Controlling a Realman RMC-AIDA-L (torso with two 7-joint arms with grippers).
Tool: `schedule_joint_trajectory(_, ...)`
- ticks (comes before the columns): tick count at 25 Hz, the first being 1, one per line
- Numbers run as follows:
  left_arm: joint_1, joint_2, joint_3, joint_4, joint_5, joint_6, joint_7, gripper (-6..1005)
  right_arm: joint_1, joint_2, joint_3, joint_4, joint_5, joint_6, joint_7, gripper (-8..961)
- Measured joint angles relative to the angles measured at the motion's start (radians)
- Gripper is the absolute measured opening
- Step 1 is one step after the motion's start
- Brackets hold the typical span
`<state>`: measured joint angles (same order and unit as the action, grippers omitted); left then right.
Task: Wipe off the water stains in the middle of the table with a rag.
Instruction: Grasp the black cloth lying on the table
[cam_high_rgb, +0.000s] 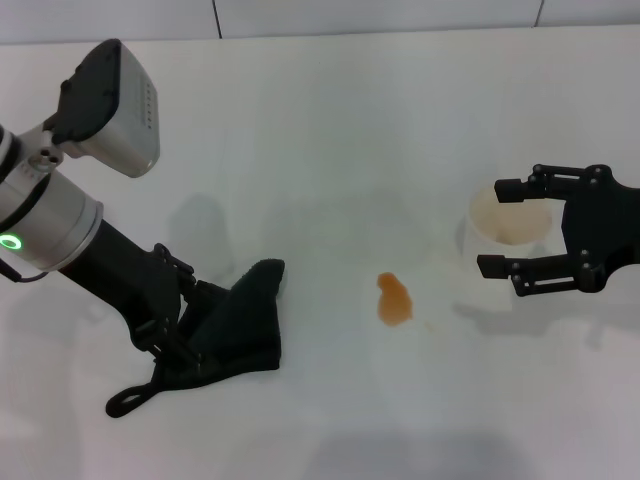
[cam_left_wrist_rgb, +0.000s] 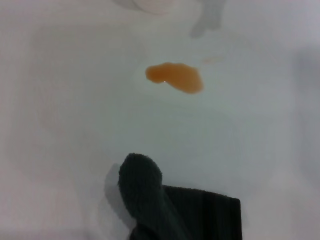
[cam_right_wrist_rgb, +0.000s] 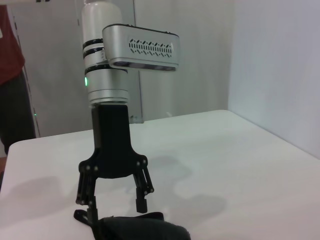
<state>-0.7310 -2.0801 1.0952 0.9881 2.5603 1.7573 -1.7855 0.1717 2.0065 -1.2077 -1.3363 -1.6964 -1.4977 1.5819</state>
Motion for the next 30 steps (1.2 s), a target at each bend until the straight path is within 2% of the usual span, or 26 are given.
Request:
schedule_joint_trajectory(14,0.011,0.002,0.003,-0.021,0.013,-0.061,0.007,875,-0.003,0.002,0.001,-0.013,0.005,-0.006,0.001,857)
schedule_joint_trajectory(25,0.004,0.0,0.04,-0.051,0.007,-0.114,0.01,874,-0.003,0.003,0.002,-0.008,0.009,-0.005,0.001,856)
schedule_joint_trajectory(30,0.003,0.0,0.04,-0.051,0.004,-0.116,0.009,716,-0.003,0.003,0.001,-0.01,0.009,-0.005,0.001,856)
